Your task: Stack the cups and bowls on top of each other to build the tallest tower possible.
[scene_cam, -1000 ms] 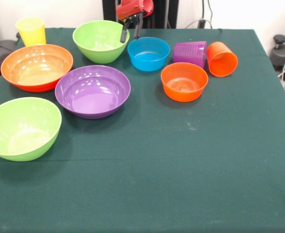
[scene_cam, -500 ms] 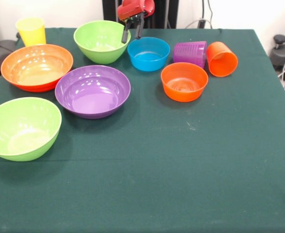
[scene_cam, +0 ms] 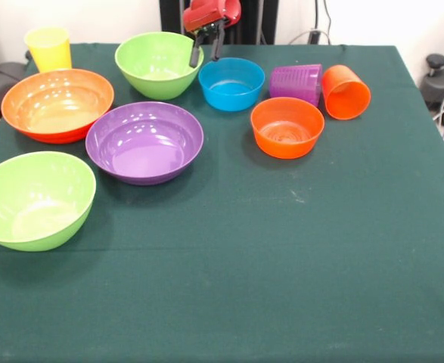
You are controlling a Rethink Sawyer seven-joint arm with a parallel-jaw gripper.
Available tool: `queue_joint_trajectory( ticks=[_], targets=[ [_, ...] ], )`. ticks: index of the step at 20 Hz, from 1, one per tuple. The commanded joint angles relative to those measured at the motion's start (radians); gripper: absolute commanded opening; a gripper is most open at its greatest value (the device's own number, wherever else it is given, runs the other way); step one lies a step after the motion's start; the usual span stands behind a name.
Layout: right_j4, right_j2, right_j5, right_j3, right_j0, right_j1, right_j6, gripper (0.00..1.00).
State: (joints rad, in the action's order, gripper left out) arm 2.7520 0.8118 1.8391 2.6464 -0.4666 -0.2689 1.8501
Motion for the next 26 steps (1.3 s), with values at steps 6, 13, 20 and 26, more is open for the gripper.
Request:
queue_joint_trajectory(
  ticks=[6,13,20,26],
  targets=[
    [-0.265,-0.137,-0.229,0.346,0.020,0.249,0.065,1.00],
    [-0.261,-0.168,-0.086,0.318,0.022,0.277,0.050,1.00],
    [-0.267,-0.169,-0.073,0.325,0.022,0.256,0.057,1.00],
    [-0.265,-0.175,-0.109,0.331,0.011,0.213,0.059,1.00]
  ],
)
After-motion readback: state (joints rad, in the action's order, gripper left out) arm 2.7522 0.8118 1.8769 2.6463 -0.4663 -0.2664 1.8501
